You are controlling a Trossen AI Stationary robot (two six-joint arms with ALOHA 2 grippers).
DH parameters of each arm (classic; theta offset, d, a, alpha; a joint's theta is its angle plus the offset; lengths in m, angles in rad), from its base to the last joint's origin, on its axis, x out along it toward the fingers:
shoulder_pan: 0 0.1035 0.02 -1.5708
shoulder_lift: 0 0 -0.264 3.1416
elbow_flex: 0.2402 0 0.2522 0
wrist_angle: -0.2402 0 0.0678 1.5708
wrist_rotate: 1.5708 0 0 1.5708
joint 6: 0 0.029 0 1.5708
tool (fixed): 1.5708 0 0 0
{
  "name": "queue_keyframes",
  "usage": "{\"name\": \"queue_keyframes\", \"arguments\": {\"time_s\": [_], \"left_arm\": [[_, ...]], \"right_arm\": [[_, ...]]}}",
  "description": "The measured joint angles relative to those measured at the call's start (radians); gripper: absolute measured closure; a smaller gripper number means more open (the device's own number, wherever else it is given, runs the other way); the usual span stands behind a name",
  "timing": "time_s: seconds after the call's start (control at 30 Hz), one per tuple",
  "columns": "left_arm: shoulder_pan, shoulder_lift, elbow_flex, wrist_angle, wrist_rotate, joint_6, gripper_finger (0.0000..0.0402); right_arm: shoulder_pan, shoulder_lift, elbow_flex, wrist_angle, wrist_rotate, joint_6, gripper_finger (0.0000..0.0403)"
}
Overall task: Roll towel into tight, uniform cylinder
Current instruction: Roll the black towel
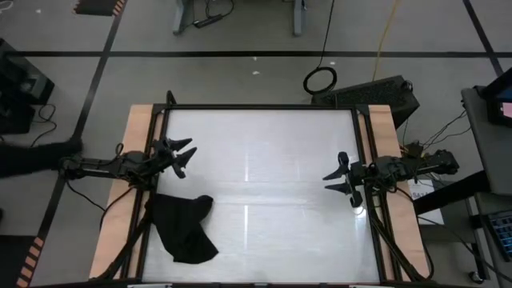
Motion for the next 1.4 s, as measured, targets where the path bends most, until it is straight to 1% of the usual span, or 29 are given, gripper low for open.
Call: {"name": "queue_keyframes", "arguments": {"time_s": [0.13,0.23,0.33,0.53,0.63,0.73,0.83,1.0,1.1,1.27,1.4], "left_arm": [[0.000,0.000,0.000,-0.001,0.002,-0.009,0.0180],[0.000,0.000,0.000,0.002,0.043,-0.021,0.0180],[0.000,0.000,0.000,0.033,0.048,-0.038,0.0180],[0.000,0.000,0.005,0.193,0.059,0.044,0.0180],[0.000,0.000,0.050,0.171,0.087,0.073,0.0180],[0.000,0.001,0.119,0.057,0.109,0.050,0.0180],[0.000,0.024,0.204,-0.050,0.108,0.029,0.0180],[0.000,0.134,0.344,-0.135,0.104,0.020,0.0180],[-0.001,0.247,0.451,-0.233,0.104,0.018,0.0180],[-0.001,0.477,0.662,-0.509,0.108,-0.026,0.0180],[-0.001,0.664,0.811,-0.732,0.196,-0.089,0.0180]], "right_arm": [[0.000,0.000,0.000,0.000,0.000,0.000,0.0277],[0.000,0.000,0.000,0.000,0.000,0.000,0.0277],[0.000,0.000,0.000,0.000,0.000,0.000,0.0277],[0.000,0.000,0.000,0.000,0.000,0.000,0.0277],[0.000,0.000,0.000,0.000,0.000,0.000,0.0277],[0.000,0.000,0.000,0.000,0.000,0.000,0.0277],[0.000,0.000,0.000,0.000,0.000,0.000,0.0277],[0.000,0.000,0.000,0.000,0.000,0.000,0.0277],[0.000,0.000,0.000,0.000,0.000,0.000,0.0277],[0.000,0.000,0.000,0.000,0.000,0.000,0.0277],[0.000,0.000,0.000,0.000,0.000,0.000,0.0277]]}}
